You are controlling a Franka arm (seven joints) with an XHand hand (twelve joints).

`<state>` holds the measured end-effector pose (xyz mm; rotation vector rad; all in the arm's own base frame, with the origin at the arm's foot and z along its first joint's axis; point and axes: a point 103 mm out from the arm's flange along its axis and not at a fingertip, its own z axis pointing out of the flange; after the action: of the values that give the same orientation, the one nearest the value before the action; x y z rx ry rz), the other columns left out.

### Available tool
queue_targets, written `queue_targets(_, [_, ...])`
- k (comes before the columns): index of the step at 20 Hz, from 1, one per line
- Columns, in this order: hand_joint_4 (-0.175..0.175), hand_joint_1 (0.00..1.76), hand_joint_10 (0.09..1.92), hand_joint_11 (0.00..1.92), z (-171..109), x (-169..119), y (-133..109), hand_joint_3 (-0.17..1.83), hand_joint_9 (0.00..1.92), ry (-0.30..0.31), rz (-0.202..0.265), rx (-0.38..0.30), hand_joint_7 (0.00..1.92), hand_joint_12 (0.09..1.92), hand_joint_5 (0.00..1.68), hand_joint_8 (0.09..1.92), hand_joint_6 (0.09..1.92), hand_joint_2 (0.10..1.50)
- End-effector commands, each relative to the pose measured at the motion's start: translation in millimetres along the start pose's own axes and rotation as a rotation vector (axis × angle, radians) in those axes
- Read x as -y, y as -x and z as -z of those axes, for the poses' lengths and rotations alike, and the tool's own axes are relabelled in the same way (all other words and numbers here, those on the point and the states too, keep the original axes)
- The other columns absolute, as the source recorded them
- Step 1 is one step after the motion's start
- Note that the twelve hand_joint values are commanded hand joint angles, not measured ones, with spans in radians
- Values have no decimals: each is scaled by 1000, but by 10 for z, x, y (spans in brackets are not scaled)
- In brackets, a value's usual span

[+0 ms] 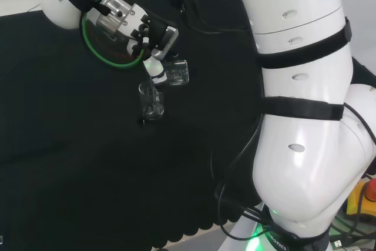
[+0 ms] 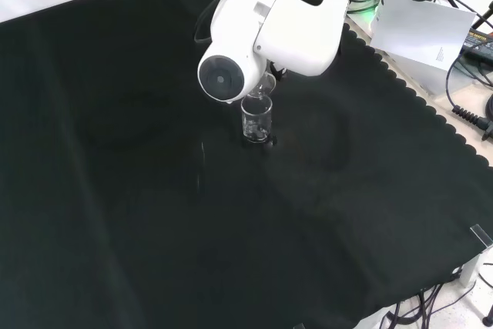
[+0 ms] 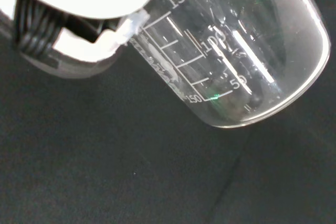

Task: Pour the water from the handheld beaker into the one on the table.

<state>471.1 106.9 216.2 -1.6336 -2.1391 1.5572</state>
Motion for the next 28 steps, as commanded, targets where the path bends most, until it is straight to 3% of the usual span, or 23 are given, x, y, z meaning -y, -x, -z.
queue_targets(1, [-175, 1316, 87, 1314, 42, 12, -38, 403, 1633, -8, -5, 8, 1572, 719, 1400, 87, 321, 745])
queue_targets(10, [-175, 1316, 87, 1314, 61, 2, -54, 402, 1633, -18, -26, 54, 1571, 719, 1399, 87, 322, 745])
queue_targets(28, [-175, 1316, 87, 1313, 75, 7, -11, 399, 1633, -43, -48, 80, 1571, 718, 1399, 87, 323, 747])
